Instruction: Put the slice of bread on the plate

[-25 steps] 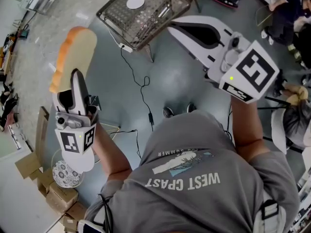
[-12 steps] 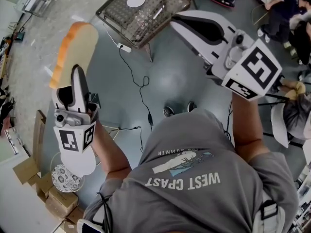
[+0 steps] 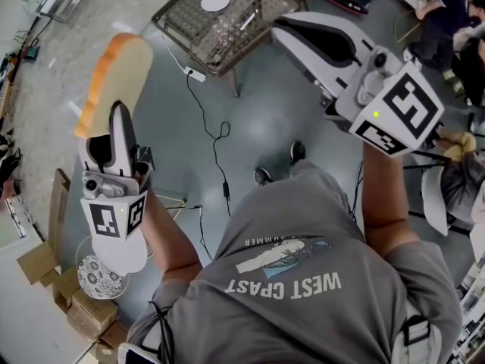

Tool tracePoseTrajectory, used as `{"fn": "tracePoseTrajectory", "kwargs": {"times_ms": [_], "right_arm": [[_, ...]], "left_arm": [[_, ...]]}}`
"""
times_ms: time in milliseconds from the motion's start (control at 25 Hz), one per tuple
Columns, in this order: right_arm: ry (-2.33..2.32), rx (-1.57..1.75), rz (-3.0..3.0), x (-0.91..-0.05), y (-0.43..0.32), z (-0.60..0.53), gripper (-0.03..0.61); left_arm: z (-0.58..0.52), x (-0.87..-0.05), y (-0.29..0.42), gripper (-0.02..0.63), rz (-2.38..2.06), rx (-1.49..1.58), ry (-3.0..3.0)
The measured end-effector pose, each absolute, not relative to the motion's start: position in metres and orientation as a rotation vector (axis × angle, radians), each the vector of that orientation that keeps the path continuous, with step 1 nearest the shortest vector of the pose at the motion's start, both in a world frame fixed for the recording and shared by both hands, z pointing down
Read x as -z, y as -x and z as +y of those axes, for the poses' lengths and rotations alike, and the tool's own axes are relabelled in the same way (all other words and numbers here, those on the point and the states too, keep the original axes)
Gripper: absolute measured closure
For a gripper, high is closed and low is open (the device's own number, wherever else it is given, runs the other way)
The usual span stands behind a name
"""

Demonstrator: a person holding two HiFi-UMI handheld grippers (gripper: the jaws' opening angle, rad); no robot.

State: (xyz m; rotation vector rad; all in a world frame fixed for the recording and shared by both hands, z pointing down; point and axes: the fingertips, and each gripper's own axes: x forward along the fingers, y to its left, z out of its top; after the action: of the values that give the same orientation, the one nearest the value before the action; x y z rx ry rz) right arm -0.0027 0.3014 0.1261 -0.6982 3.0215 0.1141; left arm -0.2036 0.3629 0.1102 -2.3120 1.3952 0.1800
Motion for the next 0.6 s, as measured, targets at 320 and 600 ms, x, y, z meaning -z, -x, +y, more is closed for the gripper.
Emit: {"fn": "tracePoseTrajectory", "kwargs": {"times_ms": [320, 600], "right_arm": [[0.624, -0.091, 3.02, -0.138, -0.022, 0.277, 0.572], [0.546, -0.085, 3.03, -0.136, -0.046, 0.252, 0.572]], "left_arm": [[0.346, -0.118, 0.176, 0.522, 1.45, -0.146, 2.271], [0.326, -0.114, 0.145, 0.522, 1.499, -0.117, 2.235]]}}
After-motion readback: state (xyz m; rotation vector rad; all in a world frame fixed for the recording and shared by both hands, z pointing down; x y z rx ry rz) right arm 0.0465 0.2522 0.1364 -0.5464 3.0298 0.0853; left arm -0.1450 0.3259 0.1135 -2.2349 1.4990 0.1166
